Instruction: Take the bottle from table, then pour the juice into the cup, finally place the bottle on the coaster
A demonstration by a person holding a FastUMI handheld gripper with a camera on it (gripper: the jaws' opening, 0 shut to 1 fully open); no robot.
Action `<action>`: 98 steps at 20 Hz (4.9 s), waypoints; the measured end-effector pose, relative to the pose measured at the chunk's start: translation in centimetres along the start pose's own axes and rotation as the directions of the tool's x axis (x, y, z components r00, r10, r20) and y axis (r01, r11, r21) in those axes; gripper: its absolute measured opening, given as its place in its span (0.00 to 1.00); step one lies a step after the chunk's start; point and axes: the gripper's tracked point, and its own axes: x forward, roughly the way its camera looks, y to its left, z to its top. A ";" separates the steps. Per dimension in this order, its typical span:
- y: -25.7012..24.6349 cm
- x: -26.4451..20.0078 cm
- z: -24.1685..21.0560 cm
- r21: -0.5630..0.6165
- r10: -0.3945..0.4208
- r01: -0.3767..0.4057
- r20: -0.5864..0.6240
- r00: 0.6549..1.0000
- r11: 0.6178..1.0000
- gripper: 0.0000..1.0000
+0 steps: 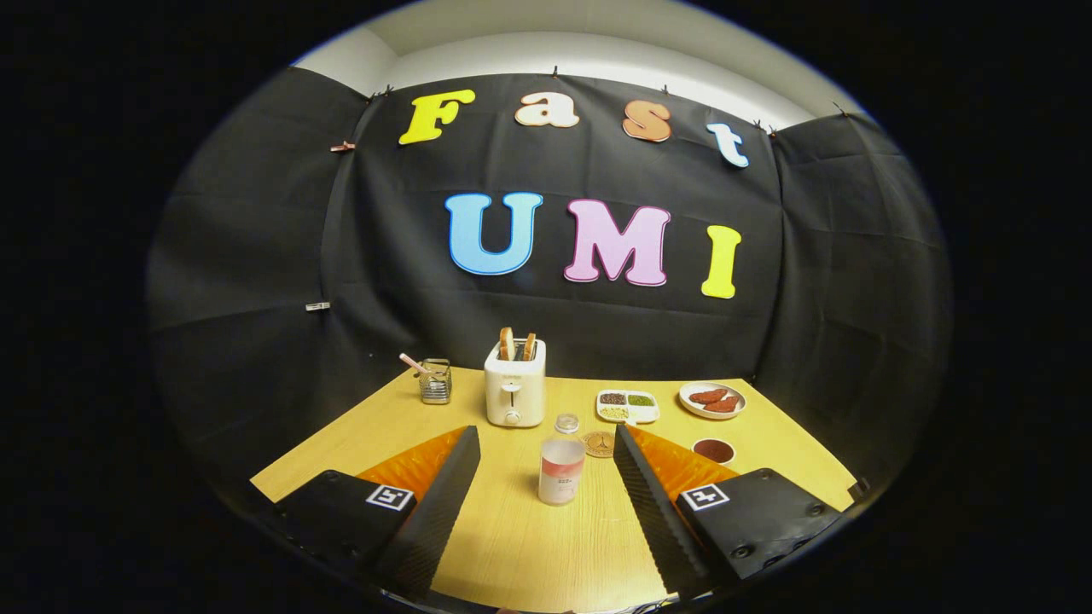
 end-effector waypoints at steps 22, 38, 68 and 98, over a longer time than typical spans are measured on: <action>-0.6 4.9 -2.4 0.057 -0.150 0.149 0.016 0.988 0.987 0.97; -0.4 15.4 -8.8 0.008 -0.171 0.171 0.027 0.985 0.985 0.98; -2.6 21.8 -16.9 -0.046 -0.232 0.229 -0.098 0.968 0.972 0.78; -10.0 18.0 -7.4 0.613 -0.071 0.151 -0.153 0.986 0.775 0.72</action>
